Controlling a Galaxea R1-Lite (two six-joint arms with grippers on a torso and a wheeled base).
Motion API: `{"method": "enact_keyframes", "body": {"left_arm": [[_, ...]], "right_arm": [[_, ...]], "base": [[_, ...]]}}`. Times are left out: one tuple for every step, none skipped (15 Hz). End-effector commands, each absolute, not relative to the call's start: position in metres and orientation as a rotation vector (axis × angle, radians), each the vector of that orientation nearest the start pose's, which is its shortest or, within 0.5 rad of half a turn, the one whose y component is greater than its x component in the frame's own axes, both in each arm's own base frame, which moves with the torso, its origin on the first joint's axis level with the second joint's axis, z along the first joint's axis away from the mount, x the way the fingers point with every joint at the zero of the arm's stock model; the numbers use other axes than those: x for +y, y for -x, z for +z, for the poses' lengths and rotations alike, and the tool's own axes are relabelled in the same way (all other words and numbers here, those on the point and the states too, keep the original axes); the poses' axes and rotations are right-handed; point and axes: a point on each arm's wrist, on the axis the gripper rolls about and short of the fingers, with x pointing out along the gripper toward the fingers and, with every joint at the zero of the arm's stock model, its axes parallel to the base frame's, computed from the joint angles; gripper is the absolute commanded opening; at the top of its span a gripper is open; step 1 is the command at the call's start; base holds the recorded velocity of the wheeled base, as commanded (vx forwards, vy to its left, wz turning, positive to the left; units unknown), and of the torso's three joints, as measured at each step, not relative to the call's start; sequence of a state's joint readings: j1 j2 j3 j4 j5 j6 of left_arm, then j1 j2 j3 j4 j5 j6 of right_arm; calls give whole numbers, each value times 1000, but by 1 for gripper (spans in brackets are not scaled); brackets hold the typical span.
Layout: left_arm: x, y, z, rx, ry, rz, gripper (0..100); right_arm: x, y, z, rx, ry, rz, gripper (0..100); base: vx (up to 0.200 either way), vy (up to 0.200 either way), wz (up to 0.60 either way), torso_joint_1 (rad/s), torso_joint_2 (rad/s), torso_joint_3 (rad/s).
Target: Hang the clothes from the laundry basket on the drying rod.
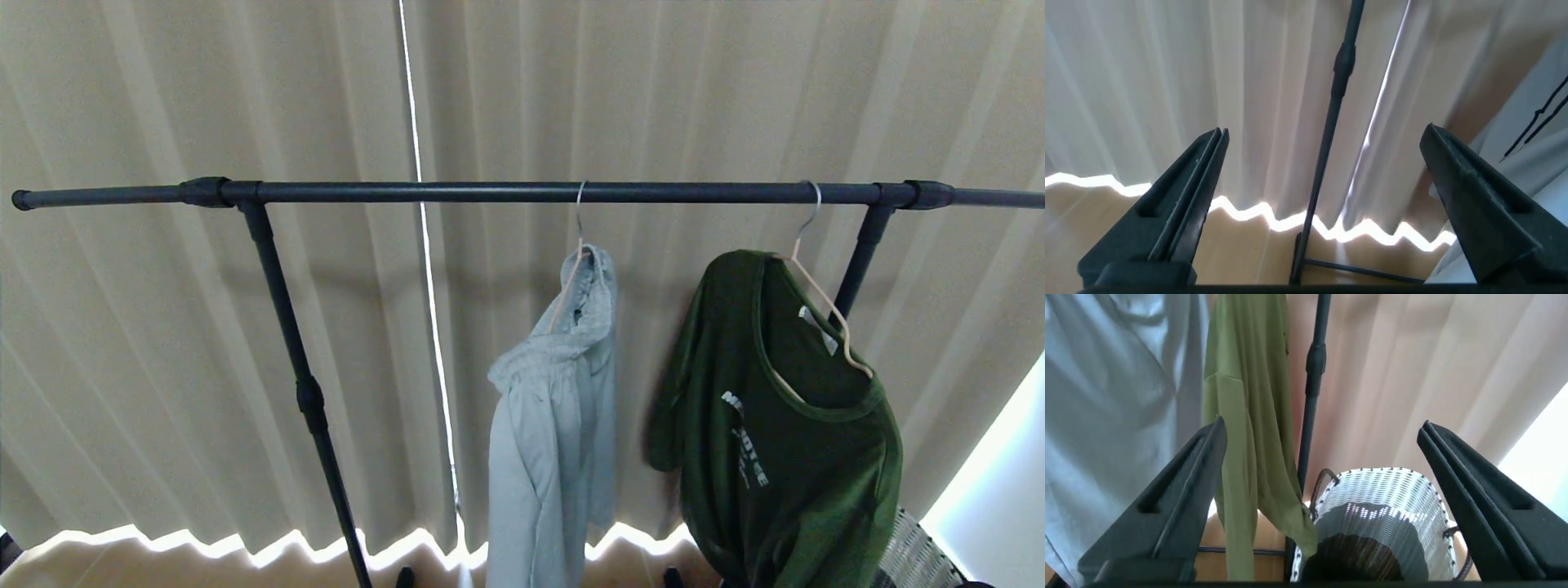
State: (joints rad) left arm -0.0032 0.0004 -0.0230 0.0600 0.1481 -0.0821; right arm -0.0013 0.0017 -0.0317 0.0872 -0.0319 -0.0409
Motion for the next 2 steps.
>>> {"method": "enact_keyframes", "body": {"left_arm": [[3, 25, 76, 31, 80, 147, 100], [3, 25, 76, 31, 80, 147, 100]], "right_arm": [[-1, 25, 75, 56, 39, -33, 100], [-1, 26, 76, 54, 36, -33, 100]], "base": [[0, 0, 0, 0, 0, 0], [0, 0, 0, 0, 0, 0]]}}
